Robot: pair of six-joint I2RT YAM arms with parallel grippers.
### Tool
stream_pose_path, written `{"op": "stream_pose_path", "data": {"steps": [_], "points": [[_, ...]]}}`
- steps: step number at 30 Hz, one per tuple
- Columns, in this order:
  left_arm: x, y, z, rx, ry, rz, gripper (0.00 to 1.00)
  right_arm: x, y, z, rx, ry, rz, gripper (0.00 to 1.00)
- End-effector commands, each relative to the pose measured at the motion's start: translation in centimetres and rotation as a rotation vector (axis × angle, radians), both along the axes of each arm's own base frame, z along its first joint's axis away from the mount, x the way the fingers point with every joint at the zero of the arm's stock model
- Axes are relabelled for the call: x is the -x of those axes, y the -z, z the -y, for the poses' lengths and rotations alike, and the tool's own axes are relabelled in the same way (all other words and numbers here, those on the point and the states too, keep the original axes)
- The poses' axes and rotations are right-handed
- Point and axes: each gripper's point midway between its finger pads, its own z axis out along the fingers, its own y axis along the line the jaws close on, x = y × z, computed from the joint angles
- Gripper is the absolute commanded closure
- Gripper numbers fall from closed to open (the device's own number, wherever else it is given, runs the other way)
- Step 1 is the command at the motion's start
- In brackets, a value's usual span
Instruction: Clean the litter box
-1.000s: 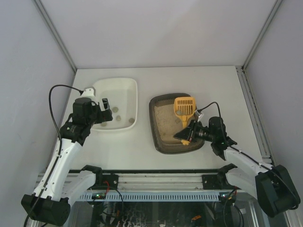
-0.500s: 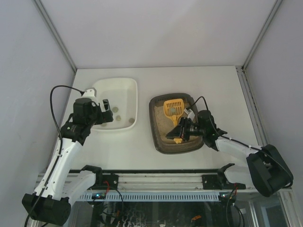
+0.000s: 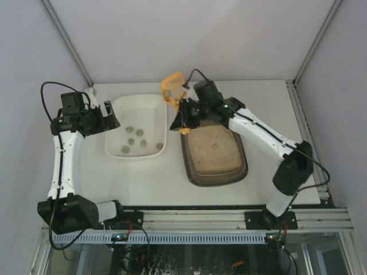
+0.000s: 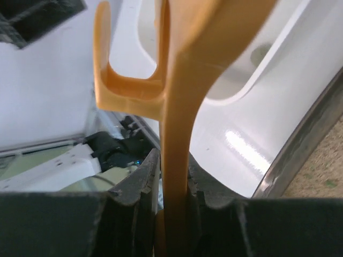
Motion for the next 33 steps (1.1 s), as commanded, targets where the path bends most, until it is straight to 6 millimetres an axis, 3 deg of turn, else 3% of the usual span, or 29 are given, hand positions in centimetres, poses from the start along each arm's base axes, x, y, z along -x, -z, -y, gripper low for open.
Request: {"op": "stream_pose_path", "data": {"steps": [1, 6, 12, 15, 18, 29, 33], "points": [[0.3, -3.6, -2.1, -0.014, 0.051, 0.048, 0.0, 0.9, 4.7, -0.9, 0.384, -0.114, 0.008, 1.0], [0.8, -3.4, -4.5, 0.074, 0.019, 0.008, 0.0, -1.0, 6.6, -3.1, 0.7, -0.103, 0.181, 1.0], [2.2, -2.3, -5.0, 0.013, 0.026, -0.014, 0.0, -1.7, 9.4, -4.1, 1.046, -0.117, 0.527, 1.0], [2.6, -2.4, -5.1, -0.012, 0.027, -0.006, 0.0, -1.8, 10.9, -3.9, 1.118, -0.108, 0.563, 1.0], [2.7, -2.1, -5.2, -0.018, 0.024, -0.012, 0.0, -2.1, 11.1, -3.6, 1.131, -0.071, 0.581, 1.0], [2.9, -0.9, -6.9, -0.011, -0.184, -0.027, 0.0, -3.6, 7.5, -3.6, 1.061, 0.044, 0.669, 1.0], [2.6, -1.9, -5.6, 0.024, -0.233, 0.051, 0.0, -3.0, 5.5, -2.8, 0.944, 0.065, 0.556, 1.0]]}}
